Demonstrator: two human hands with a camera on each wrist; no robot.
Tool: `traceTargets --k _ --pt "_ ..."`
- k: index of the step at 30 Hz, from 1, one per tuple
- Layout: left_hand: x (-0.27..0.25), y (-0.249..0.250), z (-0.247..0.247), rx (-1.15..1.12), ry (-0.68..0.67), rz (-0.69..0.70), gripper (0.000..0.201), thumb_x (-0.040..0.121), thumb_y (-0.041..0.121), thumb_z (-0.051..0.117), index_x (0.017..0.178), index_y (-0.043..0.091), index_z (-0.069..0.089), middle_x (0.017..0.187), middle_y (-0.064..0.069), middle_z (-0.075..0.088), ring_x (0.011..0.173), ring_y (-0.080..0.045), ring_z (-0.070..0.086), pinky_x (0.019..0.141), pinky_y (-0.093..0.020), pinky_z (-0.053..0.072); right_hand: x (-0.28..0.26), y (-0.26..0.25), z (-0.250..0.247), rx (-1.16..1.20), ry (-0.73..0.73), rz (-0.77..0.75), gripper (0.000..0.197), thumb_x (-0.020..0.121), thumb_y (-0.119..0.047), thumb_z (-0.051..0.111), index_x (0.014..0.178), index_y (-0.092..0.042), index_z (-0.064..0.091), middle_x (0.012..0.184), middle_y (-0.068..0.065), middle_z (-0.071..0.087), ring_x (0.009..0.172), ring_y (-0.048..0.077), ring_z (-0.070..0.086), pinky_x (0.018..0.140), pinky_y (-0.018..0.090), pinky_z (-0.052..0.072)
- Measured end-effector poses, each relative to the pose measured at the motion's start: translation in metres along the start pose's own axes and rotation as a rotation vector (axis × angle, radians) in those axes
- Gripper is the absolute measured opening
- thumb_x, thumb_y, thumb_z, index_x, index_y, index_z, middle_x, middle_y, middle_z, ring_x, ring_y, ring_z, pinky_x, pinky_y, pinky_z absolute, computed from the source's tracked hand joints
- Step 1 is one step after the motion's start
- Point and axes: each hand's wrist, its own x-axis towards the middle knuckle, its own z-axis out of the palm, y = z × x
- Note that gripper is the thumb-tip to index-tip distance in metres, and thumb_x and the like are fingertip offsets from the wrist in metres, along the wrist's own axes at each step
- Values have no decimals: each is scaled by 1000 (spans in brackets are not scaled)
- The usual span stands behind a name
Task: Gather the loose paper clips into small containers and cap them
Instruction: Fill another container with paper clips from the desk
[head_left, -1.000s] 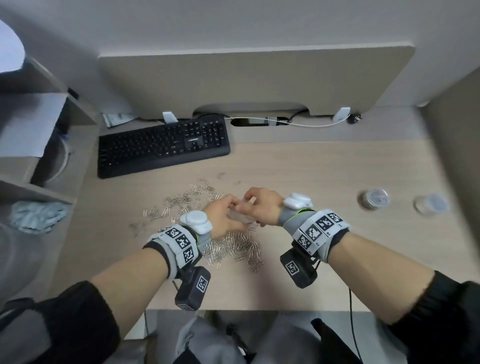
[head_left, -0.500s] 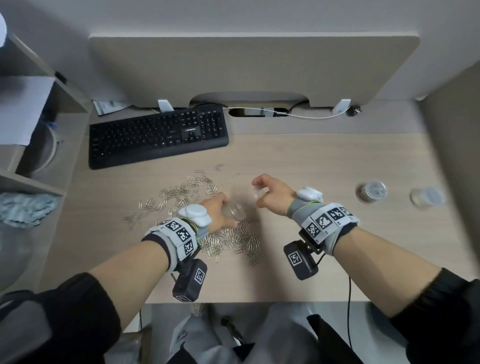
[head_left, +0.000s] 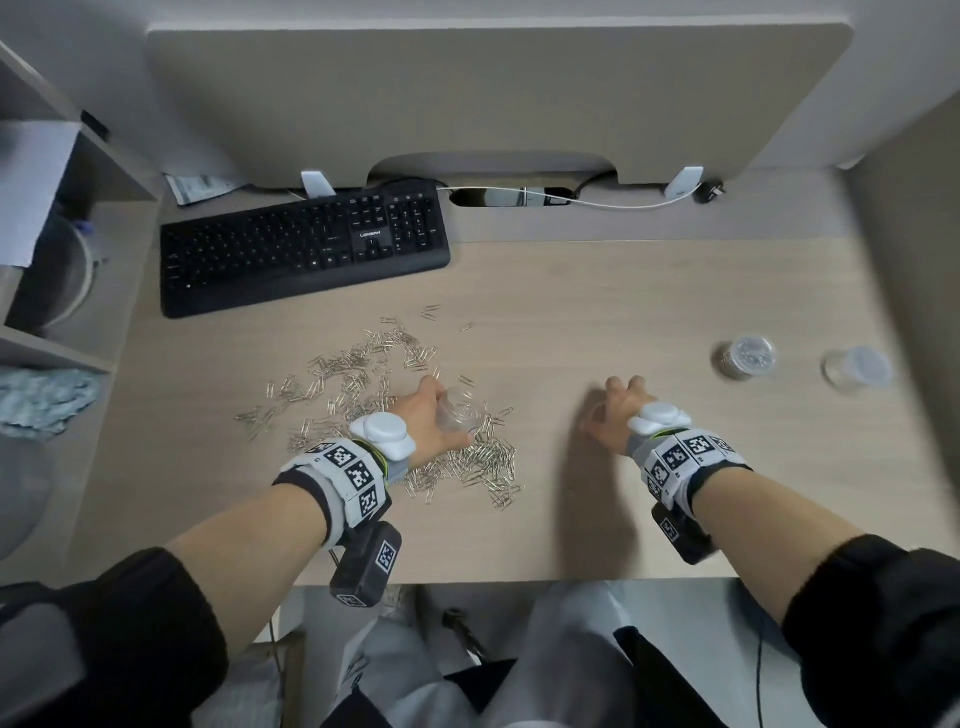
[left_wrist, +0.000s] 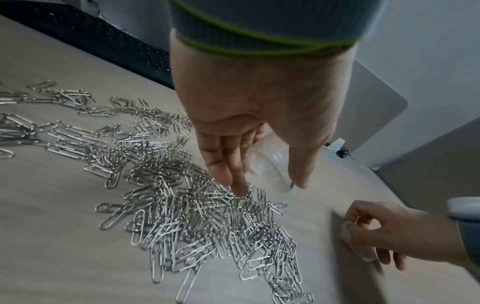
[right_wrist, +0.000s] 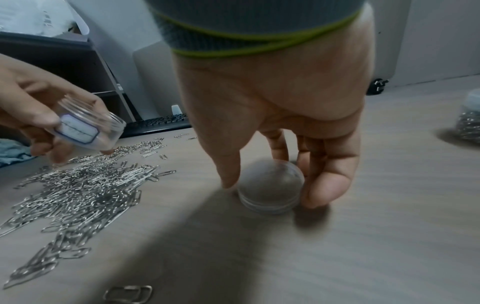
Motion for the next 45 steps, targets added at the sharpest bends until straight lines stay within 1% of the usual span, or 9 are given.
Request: traceTargets --k 7,12,16,22,27,33,35,41,45 --pt "-1 -2 3 -21 18 17 68 79 43 76 128 13 38 106 -2 62 82 -17 62 59 -26 44 -11 -2 -7 49 16 -50 50 86 -55 49 117 -16 46 113 8 49 96 33 62 81 44 52" --pt "-5 -7 3 -21 47 28 74 77 47 77 130 13 37 112 -3 62 90 -20 62 68 -30 48 -13 -11 15 191 -322 -141 37 83 -37 44 83 -10 67 61 5 72 55 21 71 71 41 61" --pt "-15 -20 4 -35 28 1 72 79 48 75 128 14 37 109 -2 60 83 -17 59 56 -25 41 -22 -26 40 433 -384 -148 17 92 -23 57 75 -17 59 70 7 70 54 22 69 64 37 62" --pt "-33 -52 7 -71 43 -80 76 78 48 76 132 12 37 101 6 58 81 -11 58 64 -23 48 -31 -92 45 656 -381 -254 23 95 -6 49 77 -12 62 76 13 68 72 34 72 70 49 61" --pt "-41 -67 5 -92 103 -110 72 78 43 78 132 12 41 111 -3 62 87 -19 59 64 -27 45 -34 -112 37 595 -367 -335 21 92 -8 47 78 -17 59 63 8 68 70 32 73 72 50 61" --pt "-46 -73 5 -111 111 -102 74 81 43 76 133 8 38 111 -3 58 82 -15 54 53 -22 37 -47 -99 46 372 -596 -309 15 91 1 45 91 -2 60 66 13 69 55 27 68 68 47 61" --pt "-47 -75 6 -144 100 -112 73 81 39 77 133 7 37 113 0 54 83 -13 53 53 -16 38 -49 -108 51 344 -573 -307 19 90 3 45 87 -1 63 68 12 69 54 25 66 68 47 61" --pt "-51 -87 6 -121 124 -142 84 71 55 78 135 18 38 116 -4 62 97 -25 62 84 -38 53 -30 -141 33 514 -349 -366 31 86 7 43 75 -17 60 68 7 65 63 25 66 72 45 61" --pt "-55 -91 4 -117 162 -136 82 70 56 78 132 18 41 115 1 61 96 -21 60 79 -33 50 -22 -129 18 215 -14 -450 18 85 -22 63 99 -15 55 100 7 61 84 26 62 66 31 51"
